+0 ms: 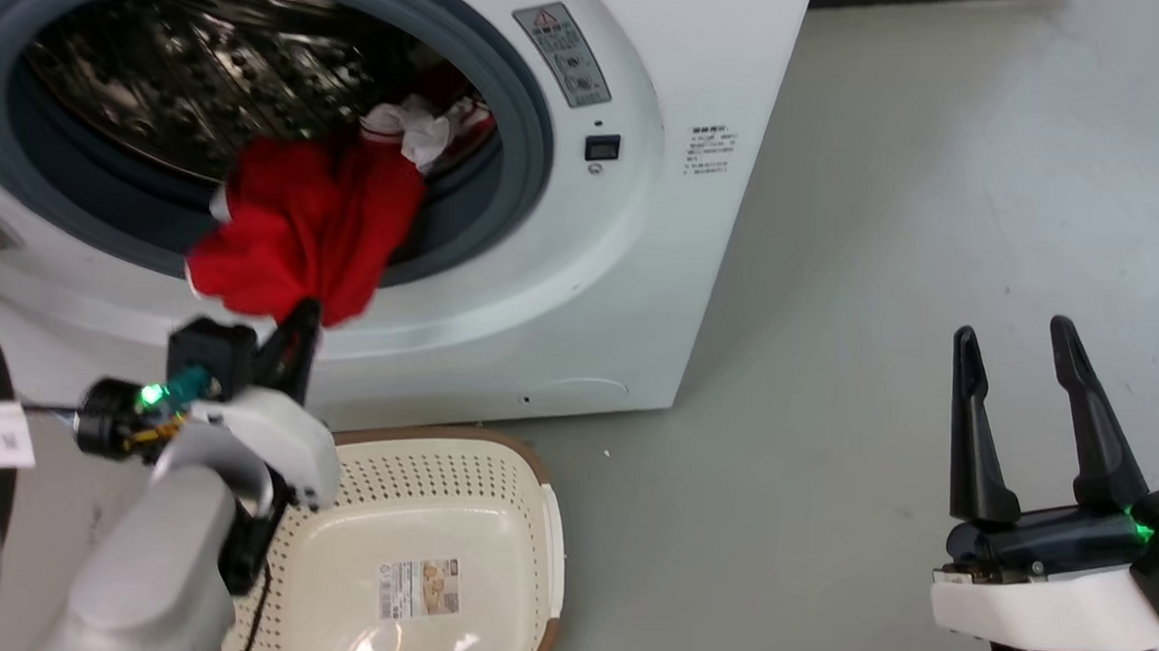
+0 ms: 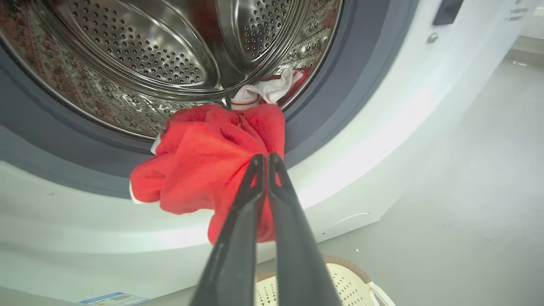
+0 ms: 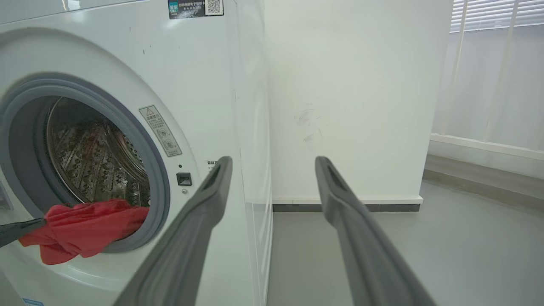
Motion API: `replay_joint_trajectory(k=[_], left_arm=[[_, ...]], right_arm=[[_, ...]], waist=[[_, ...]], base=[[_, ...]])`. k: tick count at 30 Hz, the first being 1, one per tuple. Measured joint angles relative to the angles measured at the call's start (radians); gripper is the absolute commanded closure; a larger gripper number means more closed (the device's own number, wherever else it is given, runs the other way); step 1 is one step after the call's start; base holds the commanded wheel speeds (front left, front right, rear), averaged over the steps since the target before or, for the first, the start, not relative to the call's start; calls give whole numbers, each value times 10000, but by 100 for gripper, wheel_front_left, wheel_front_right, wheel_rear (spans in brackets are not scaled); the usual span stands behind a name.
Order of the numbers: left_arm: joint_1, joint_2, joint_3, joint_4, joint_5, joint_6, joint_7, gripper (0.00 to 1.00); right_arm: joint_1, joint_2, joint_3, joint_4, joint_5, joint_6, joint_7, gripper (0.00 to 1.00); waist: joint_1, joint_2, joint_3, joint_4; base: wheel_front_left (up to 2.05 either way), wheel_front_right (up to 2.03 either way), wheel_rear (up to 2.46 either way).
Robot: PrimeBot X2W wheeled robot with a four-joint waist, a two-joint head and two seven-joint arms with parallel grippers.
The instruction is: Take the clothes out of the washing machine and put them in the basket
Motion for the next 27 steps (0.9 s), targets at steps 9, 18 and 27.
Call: replay_joint_trajectory(k=[9, 18, 27], left_arm=[[2049, -138, -648, -1628, 167, 121, 188, 100], [3629, -157, -1120, -2336, -105, 134, 571, 100], [3718, -430, -1133, -1952, -267, 236, 537, 100]], right_arm=[[584, -2, -125, 128, -111, 0, 0, 0], [894, 0, -77, 153, -111, 0, 0, 0], [655, 0, -21, 82, -182, 0, 0, 0]], waist=[[0, 0, -1041, 561], [1, 0, -1560, 674], [3, 0, -995, 430]], base=[[0, 0, 0], [0, 0, 0], [0, 0, 0]])
